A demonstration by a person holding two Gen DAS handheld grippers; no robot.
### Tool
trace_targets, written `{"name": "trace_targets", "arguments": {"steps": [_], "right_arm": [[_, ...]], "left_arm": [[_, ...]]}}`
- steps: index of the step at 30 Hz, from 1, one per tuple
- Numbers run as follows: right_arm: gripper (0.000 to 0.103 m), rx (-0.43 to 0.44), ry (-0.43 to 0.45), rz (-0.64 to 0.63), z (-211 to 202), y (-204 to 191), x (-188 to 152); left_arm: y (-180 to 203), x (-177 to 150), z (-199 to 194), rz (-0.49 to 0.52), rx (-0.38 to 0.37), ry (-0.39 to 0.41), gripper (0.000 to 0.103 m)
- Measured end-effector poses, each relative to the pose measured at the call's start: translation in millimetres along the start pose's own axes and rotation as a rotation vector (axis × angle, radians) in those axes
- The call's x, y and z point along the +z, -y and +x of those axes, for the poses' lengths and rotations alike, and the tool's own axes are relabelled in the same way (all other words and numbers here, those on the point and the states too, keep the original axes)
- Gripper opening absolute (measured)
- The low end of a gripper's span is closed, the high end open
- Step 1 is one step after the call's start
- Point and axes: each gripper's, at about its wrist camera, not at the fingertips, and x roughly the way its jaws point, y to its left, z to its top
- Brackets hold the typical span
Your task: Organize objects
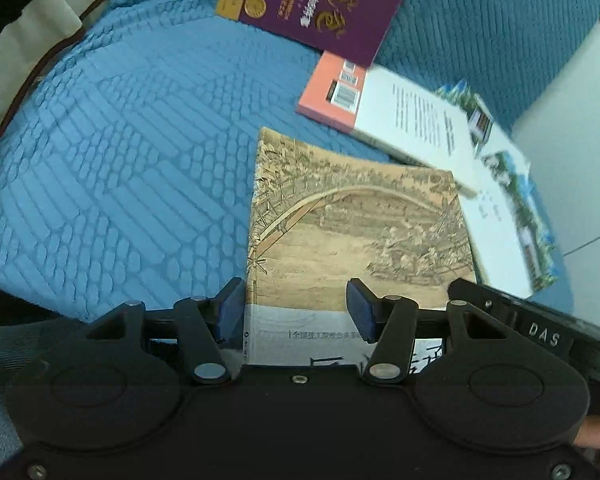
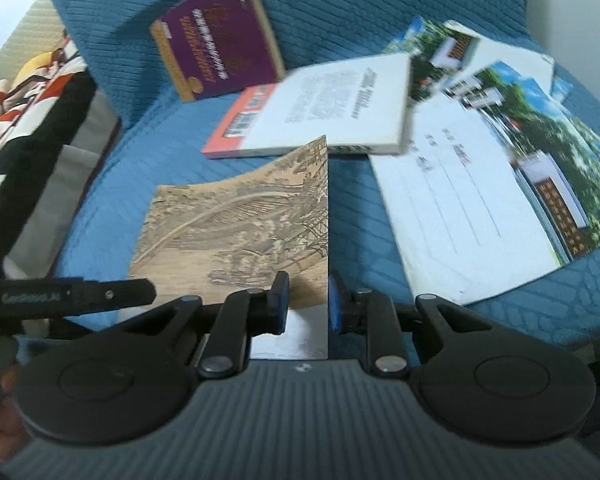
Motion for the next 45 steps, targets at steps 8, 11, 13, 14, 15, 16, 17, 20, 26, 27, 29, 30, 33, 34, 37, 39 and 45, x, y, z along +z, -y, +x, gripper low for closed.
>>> {"name": "trace_targets", "arguments": {"steps": [8, 11, 13, 14, 15, 16, 17, 20, 26, 27, 29, 30, 33, 34, 37, 39, 45], "right_arm": [[0.025, 0.007, -0.019, 0.068, 4.0, 13.5, -0.2], [0.025, 0.01, 0.008, 0.068, -11.4, 12.6, 8.1], [0.025, 0.014, 0.026, 0.057, -22.6, 10.5, 15.6], [0.025, 0.014, 0.037, 0.056, -28.9, 9.5, 20.0], [0.025, 0.017, 0.048, 0.054, -35.3, 8.3, 24.7], [0.025, 0.025, 0.061, 0.05, -42.0, 7.3, 30.1], [0.025, 0.03, 0.076, 0.047, -48.8, 5.8, 35.1], [0.025, 0.038, 0.115, 0.046, -71.3, 2.9, 51.8], [0.025, 0.05, 0.184, 0.029, -110.6, 6.8, 85.0], [0.025, 0.052, 0.194, 0.029, -117.4, 9.6, 89.5], [0.025, 0.046, 0.213, 0.019, -128.9, 15.5, 96.3], [0.025, 0.041, 0.219, 0.014, -133.4, 17.7, 97.5], [0.025, 0.038, 0.237, 0.0, -144.5, 25.4, 98.0], [0.025, 0.034, 0.242, -0.005, -147.9, 26.9, 96.9], [0.025, 0.03, 0.262, -0.018, -159.6, 29.7, 90.1], [0.025, 0.031, 0.276, -0.021, -167.4, 30.5, 83.8], [0.025, 0.038, 0.311, -0.028, -189.5, 24.3, 60.8]], "left_arm": [[12.2, 2.9, 0.7, 0.026, 0.038, -0.042, 0.06], [22.3, 7.6, -12.4, 0.026, 0.015, -0.033, 0.06], [32.0, 12.8, -24.4, 0.037, 0.014, -0.015, 0.061], [37.7, 16.6, -31.7, 0.044, 0.016, -0.005, 0.061], [43.6, 21.0, -38.6, 0.05, 0.014, 0.006, 0.061], [50.1, 25.9, -46.8, 0.056, 0.008, 0.018, 0.061], [55.7, 30.4, -53.2, 0.058, 0.006, 0.026, 0.061], [78.0, 46.3, -74.0, 0.074, -0.003, 0.061, 0.061], [138.2, 70.6, -102.0, 0.13, -0.03, 0.137, 0.061], [147.5, 72.3, -104.7, 0.139, -0.032, 0.155, 0.061], [164.4, 73.6, -109.7, 0.145, -0.038, 0.186, 0.062], [170.6, 73.1, -111.8, 0.145, -0.043, 0.197, 0.062], [187.7, 65.7, -117.2, 0.162, -0.056, 0.227, 0.063], [191.3, 62.6, -118.1, 0.164, -0.057, 0.231, 0.062], [199.3, 52.2, -122.7, 0.178, -0.058, 0.238, 0.062], [199.1, 44.1, -127.3, 0.18, -0.055, 0.24, 0.062], [184.6, 18.4, -151.3, 0.154, -0.055, 0.279, 0.064]]}}
